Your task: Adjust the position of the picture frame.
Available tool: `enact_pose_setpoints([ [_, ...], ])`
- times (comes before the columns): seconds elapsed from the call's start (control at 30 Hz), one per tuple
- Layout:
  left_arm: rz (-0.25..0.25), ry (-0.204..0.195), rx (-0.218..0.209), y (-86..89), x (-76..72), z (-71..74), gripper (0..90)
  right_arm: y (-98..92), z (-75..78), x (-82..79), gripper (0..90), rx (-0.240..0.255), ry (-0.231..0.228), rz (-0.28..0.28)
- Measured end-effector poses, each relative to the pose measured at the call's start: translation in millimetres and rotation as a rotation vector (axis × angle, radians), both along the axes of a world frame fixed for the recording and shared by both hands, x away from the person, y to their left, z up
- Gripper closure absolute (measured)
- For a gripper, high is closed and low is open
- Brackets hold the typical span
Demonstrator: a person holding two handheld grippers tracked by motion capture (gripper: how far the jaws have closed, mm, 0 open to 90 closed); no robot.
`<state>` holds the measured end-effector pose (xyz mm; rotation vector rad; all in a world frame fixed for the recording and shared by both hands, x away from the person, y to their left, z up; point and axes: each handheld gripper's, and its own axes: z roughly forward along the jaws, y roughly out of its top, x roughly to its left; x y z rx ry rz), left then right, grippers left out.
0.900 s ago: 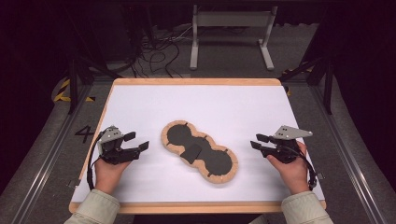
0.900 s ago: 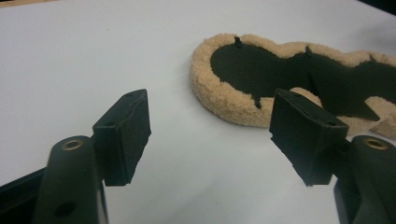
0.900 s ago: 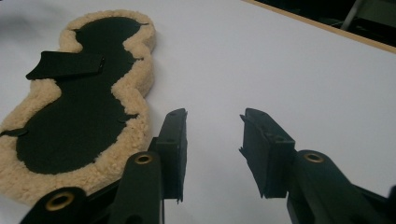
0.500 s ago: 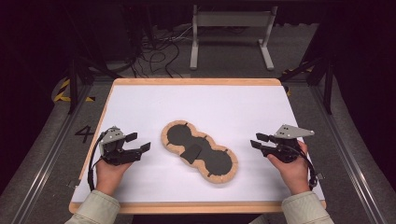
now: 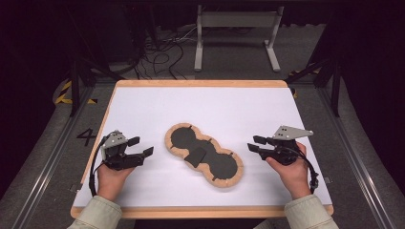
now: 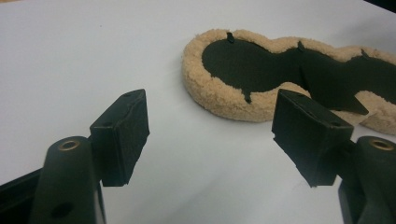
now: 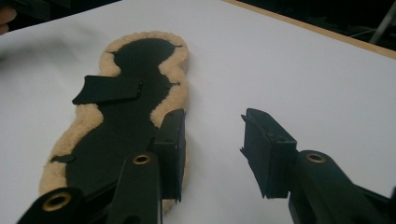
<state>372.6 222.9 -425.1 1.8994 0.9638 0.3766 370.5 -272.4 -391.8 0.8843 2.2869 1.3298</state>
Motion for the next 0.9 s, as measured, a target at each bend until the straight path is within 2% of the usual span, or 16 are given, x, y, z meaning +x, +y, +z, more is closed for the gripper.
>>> enact_pose_setpoints([
  [0.1,0.002,-0.007,0.007,0.5,-0.9,0.2,27.8,9.2,3.4,0.7,58.7,0.029,0.013,0.024],
  [0.27,0.004,-0.008,0.009,-0.6,-1.0,-0.2,27.6,19.8,6.8,-0.2,57.3,0.025,0.007,0.046],
  [0.37,-0.003,-0.006,0.017,-2.1,-0.6,-0.5,27.4,30.5,6.8,1.2,54.5,0.05,0.035,0.075],
  [0.47,-0.003,0.005,0.009,-3.3,-0.5,-1.3,27.4,38.3,7.6,1.4,53.8,0.039,0.034,0.092],
  [0.53,-0.002,-0.006,0.018,-3.3,0.5,-1.5,27.3,42.5,8.4,0.9,53.8,0.043,0.029,0.102],
  [0.63,-0.003,-0.001,0.014,-4.3,1.2,-2.2,27.4,47.9,9.2,0.6,53.7,0.039,0.031,0.108],
  [0.77,-0.007,0.01,0.014,-5.5,0.7,-2.2,27.4,54.9,10.0,1.4,52.8,0.052,0.041,0.125],
  [0.9,-0.007,0.0,0.019,-6.3,2.9,-2.9,27.4,68.0,10.7,1.9,52.7,0.047,0.039,0.15],
])
